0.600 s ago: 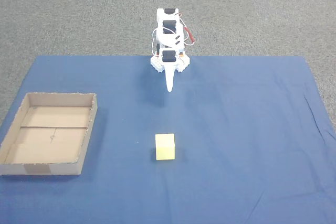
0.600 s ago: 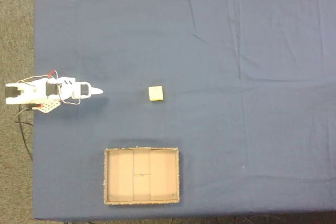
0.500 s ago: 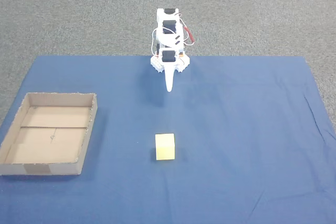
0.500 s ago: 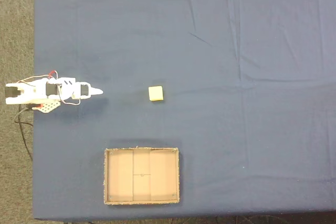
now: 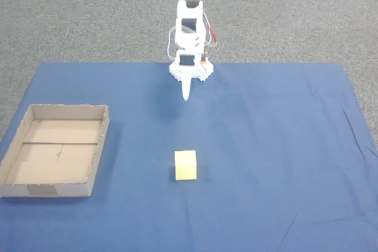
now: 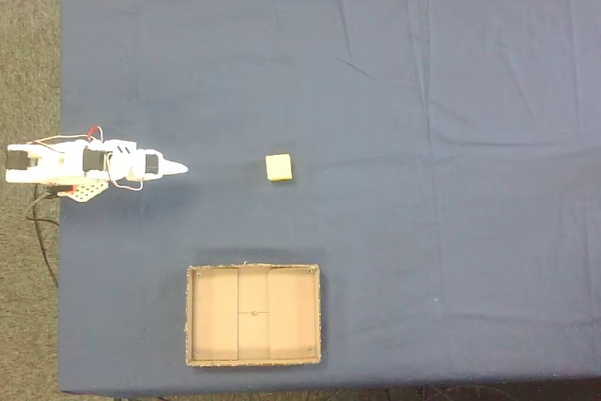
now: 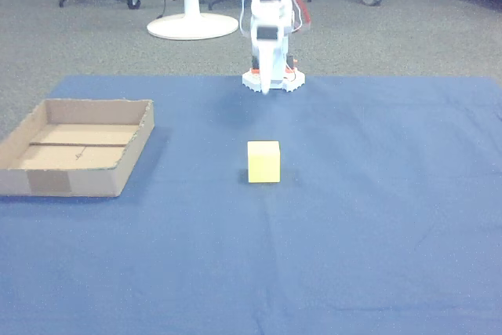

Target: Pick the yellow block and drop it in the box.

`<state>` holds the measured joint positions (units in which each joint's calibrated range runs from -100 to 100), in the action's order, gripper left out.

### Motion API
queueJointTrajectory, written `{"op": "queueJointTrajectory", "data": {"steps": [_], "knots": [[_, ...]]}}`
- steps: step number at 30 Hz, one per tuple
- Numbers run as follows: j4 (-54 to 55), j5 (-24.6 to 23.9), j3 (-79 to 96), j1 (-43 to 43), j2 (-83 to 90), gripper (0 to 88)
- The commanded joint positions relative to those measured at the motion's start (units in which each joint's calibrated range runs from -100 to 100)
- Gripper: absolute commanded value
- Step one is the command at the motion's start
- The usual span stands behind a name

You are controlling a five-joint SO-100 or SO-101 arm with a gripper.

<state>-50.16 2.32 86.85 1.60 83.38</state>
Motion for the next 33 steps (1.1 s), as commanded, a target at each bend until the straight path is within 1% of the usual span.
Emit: {"op": "queueJointTrajectory", "data": {"steps": [1, 2, 3, 5, 7, 11, 14, 16, 18, 28, 33], "knots": [[-6.44, -2.15, -28.66, 3.32, -20.61, 40.7], [-6.85, -2.34, -34.0, 4.26, -26.01, 47.8], [-8.17, -2.88, -40.42, 4.34, -31.67, 48.1], [-11.4, -1.95, -51.47, 4.03, -42.64, 49.4], [-10.82, -1.51, -59.79, 3.95, -54.21, 49.5], [-10.24, 1.12, -77.26, 2.38, -76.66, 48.9], [-13.46, 1.81, -97.44, 1.43, -94.73, 48.7], [-16.19, 1.32, -112.1, 0.88, -105.79, 48.2], [-18.59, 1.42, -121.78, -0.3, -113.39, 48.0], [-22.48, 2.15, -133.46, -2.81, -128.33, 47.9], [-23.88, 2.49, -136.9, -1.95, -132.05, 45.7]]}}
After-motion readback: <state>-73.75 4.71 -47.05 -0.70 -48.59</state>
